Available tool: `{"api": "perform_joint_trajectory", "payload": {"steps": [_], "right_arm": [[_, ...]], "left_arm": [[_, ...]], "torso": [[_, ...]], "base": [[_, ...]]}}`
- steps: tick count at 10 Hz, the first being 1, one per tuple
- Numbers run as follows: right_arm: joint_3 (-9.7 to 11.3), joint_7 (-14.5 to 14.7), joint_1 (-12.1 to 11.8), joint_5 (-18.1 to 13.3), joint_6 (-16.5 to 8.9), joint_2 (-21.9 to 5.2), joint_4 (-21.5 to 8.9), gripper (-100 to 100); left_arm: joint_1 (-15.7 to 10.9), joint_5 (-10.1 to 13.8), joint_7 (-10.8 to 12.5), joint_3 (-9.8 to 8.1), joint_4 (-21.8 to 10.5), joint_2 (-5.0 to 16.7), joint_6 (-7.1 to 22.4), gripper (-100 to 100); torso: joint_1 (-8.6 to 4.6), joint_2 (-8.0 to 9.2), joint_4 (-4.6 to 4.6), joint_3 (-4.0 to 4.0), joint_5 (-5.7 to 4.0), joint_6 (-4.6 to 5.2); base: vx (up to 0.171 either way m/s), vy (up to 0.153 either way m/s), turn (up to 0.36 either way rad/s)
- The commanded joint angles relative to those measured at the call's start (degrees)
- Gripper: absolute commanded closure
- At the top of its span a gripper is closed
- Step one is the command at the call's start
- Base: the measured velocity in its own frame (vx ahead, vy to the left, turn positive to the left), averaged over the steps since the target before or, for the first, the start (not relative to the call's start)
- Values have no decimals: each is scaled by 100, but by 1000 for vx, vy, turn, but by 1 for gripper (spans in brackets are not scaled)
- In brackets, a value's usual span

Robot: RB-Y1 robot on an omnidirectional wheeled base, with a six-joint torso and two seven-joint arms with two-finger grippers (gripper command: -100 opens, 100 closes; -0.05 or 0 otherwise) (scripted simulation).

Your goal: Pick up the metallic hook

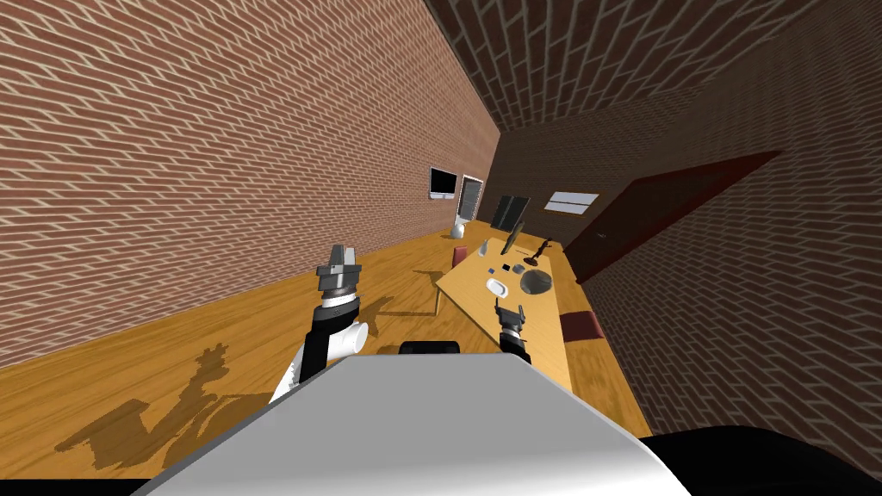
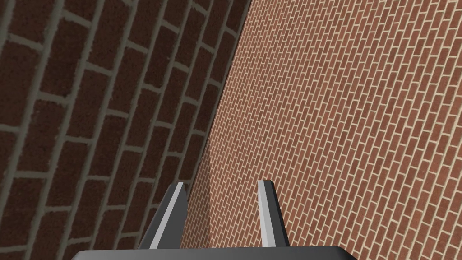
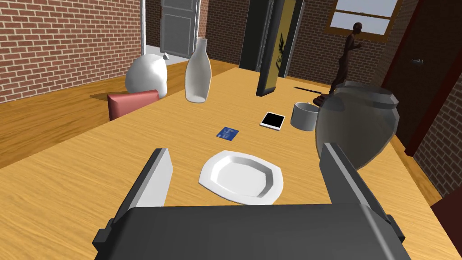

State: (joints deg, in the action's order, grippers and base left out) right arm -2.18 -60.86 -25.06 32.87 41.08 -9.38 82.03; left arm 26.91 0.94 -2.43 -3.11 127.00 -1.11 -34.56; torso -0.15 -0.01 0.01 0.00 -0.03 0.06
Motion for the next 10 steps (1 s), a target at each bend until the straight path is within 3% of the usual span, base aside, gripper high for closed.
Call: {"api": "perform_joint_trajectory", "payload": {"steps": [1, 3, 4, 6, 7, 9, 10], "right_arm": [[-54, -286, 35, 202, 104, -7, -286, -100], [-54, -538, 35, 202, 104, -7, -343, -100], [-108, -731, 67, 383, 174, -19, -618, -100], [-108, -929, 67, 383, 174, -19, -624, -100], [-161, -1158, 99, 562, 242, -27, -900, -100], [-161, -1315, 99, 562, 242, -27, -902, -100], [-214, -1548, 130, 739, 307, -31, -1177, -100]], "left_arm": [[0, 0, 0, 0, 0, 0, 0, 0], [0, 0, 0, 0, 0, 0, 0, 0], [1, 0, 0, 0, 0, 0, 0, 0], [0, 0, 0, 0, 0, 0, 0, 0], [1, 0, 0, 0, 0, 0, 0, 0], [1, 0, 0, 0, 0, 0, 0, 0], [1, 0, 0, -1, 0, 0, 0, 0]], "torso": [[0, 0, 0, 0, 0, 0], [-2, 0, 0, 0, 0, 1], [2, -3, -1, -2, 1, 2], [1, -1, 0, -1, 0, 1], [3, -4, -1, -2, 1, 3], [-1, -3, -1, -2, 0, 2], [1, -5, -1, -3, 1, 3]], "base": [[-21, -25, 238], [-12, -18, 65], [-16, -8, 267], [-12, -16, 63], [-14, -12, 262], [-10, -19, 49], [-17, -14, 268]]}}
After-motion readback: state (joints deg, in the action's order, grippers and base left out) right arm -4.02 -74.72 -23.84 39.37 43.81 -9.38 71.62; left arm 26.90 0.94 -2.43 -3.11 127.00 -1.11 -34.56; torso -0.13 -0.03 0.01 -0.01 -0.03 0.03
